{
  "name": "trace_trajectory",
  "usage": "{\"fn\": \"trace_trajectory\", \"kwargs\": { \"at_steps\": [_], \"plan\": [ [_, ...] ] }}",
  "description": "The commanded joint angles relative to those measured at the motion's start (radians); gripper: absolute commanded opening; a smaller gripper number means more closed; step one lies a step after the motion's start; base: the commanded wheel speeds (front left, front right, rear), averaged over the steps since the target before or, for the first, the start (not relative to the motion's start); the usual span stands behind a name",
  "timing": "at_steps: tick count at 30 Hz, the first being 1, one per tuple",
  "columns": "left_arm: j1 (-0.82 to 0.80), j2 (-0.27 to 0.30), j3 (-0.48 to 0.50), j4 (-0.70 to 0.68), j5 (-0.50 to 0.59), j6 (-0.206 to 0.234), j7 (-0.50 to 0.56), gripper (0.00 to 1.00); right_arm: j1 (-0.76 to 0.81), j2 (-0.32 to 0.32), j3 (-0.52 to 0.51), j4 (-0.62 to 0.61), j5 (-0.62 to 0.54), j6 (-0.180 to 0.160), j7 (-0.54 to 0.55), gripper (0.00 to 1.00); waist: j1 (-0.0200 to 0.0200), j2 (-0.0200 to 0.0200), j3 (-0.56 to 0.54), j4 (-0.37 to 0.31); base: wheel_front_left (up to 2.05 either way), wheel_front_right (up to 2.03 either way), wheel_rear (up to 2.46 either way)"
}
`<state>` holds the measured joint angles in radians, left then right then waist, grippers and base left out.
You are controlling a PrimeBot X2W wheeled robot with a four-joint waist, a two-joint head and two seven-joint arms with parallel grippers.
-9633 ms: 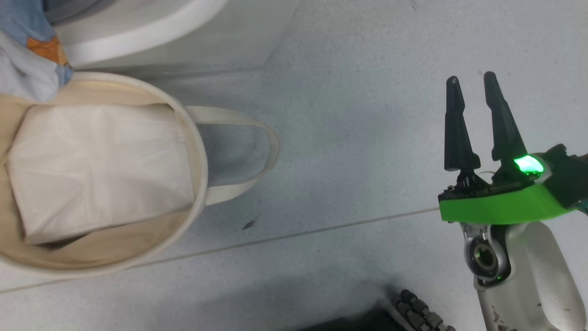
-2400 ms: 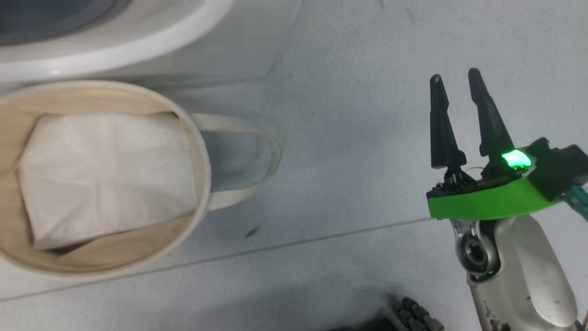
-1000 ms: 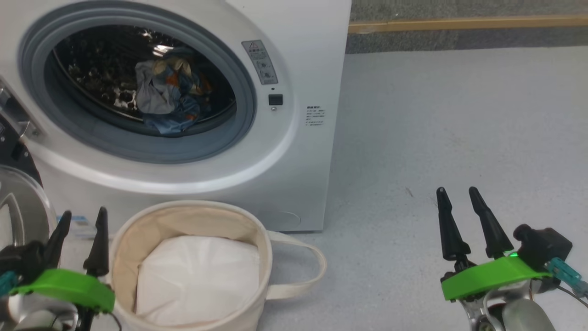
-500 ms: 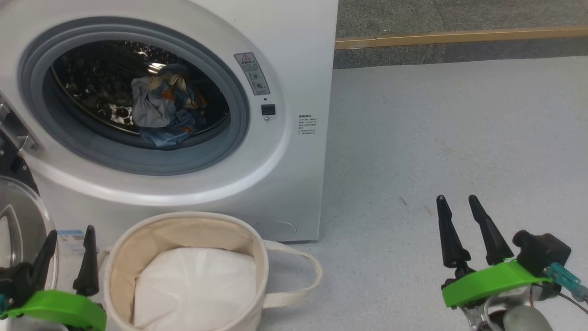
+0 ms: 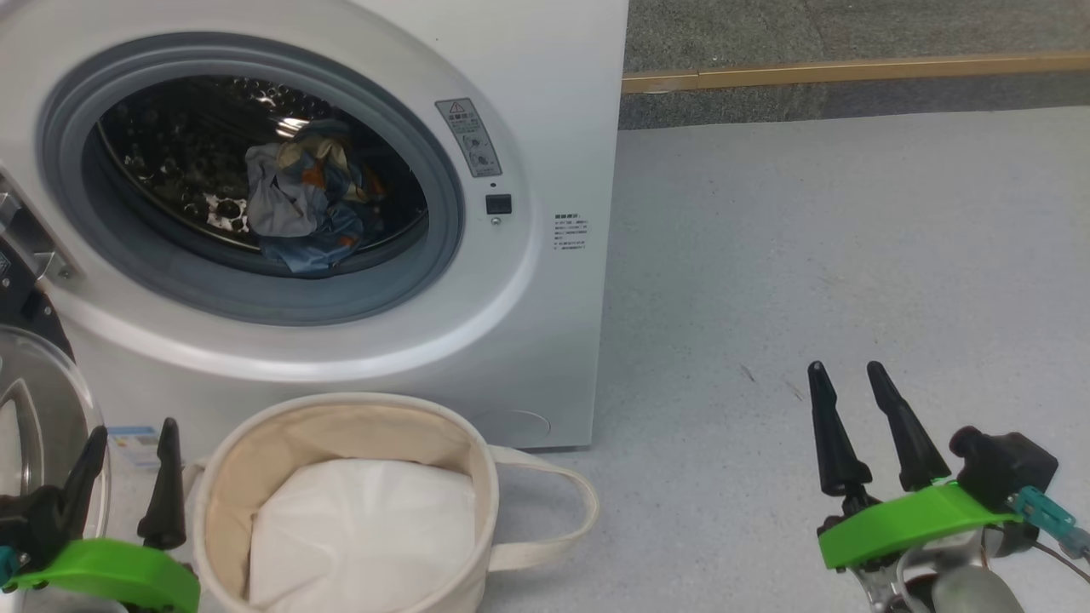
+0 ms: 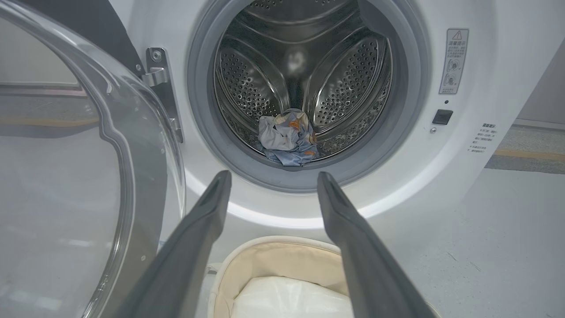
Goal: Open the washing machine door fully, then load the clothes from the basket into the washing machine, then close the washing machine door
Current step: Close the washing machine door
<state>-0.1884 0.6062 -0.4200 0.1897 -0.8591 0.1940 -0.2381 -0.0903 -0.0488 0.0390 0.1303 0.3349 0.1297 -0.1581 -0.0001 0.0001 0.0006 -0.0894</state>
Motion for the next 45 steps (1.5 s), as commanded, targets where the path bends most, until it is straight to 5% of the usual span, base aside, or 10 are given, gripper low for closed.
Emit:
{"fn": "trace_trajectory", "kwargs": {
  "at_steps": [1,21,45],
  "plan": [
    [-0.036,0.051,0.046,-0.027,0.008,0.009,-0.002,1.00,-0.028,-0.006,0.024,-0.032,0.003,0.001,0.000,1.00,0.0001,-0.0001,0.000,0.000,0.00,0.00,0.00],
    [-0.022,0.060,0.047,-0.054,-0.005,0.022,0.007,1.00,-0.027,-0.010,0.026,-0.033,0.002,0.001,0.002,1.00,0.0001,-0.0001,-0.005,0.000,-0.09,0.11,-0.02],
    [-0.017,0.083,0.054,-0.074,0.005,0.053,0.011,1.00,-0.020,-0.007,0.019,-0.047,-0.003,0.001,0.007,1.00,0.0001,-0.0001,0.009,0.011,-1.41,1.50,-0.09]
  ]
}}
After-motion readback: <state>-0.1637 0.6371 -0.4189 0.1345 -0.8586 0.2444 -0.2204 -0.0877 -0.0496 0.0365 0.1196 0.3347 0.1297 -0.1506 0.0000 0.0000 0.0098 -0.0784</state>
